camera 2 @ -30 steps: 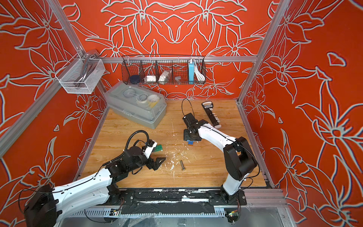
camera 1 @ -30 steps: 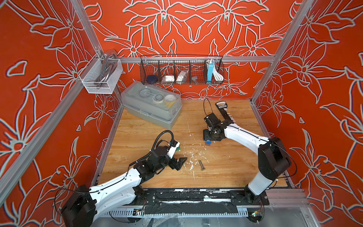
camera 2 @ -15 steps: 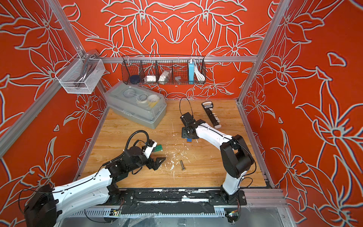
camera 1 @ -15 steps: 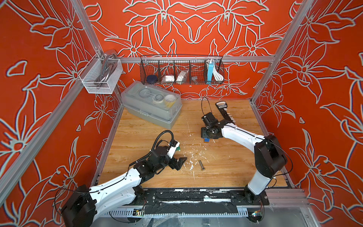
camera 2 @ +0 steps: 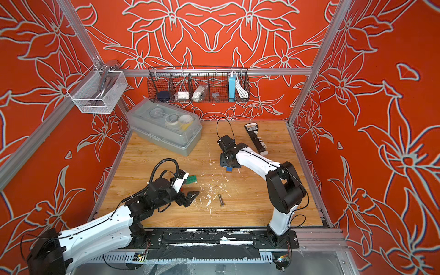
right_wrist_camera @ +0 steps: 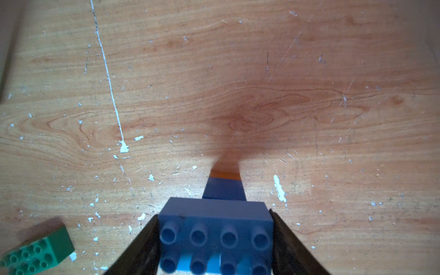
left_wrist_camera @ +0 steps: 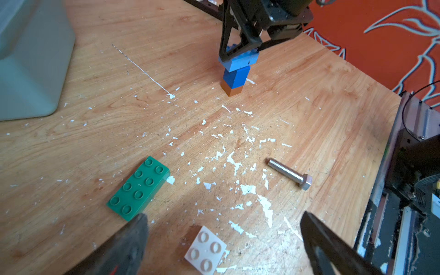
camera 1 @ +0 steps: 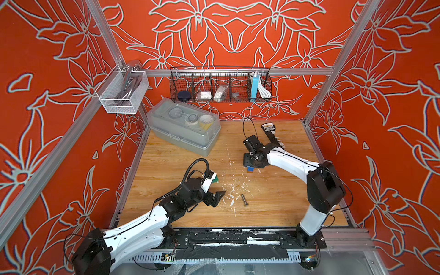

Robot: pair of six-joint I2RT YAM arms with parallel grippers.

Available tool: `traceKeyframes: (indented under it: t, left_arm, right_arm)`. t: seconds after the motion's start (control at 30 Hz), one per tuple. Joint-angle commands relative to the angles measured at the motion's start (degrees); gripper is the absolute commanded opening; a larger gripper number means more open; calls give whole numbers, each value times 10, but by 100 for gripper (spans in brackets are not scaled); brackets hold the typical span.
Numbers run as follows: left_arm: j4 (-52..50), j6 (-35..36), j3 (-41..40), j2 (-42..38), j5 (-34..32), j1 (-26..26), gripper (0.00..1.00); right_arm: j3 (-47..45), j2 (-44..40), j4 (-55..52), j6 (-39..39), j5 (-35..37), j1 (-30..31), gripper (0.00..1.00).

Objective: Assemble a spoon with lego
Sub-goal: Assemble the lego brick with the lego brick.

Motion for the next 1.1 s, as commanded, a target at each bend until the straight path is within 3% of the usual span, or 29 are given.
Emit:
traceKeyframes:
  t: [0.0,0.23,0.53,1.07]
  left_arm:
    - [-12,-6,-12,-25,-5,-4,98]
    - [-14,-6,-11,-26,-5,-4,98]
    - [-18,-5,-8,-26,-6,-4,98]
    - [-31,-8,-2,-29,-12,-4,98]
  right_arm:
    - [-57,16,-102,26,-3,0,48]
    - [-35,13,-109,19,-15,-7,48]
    - [-82,64,-67,7,-55,-6,51]
    - [12,-16,-149,-40,-32,-6,82]
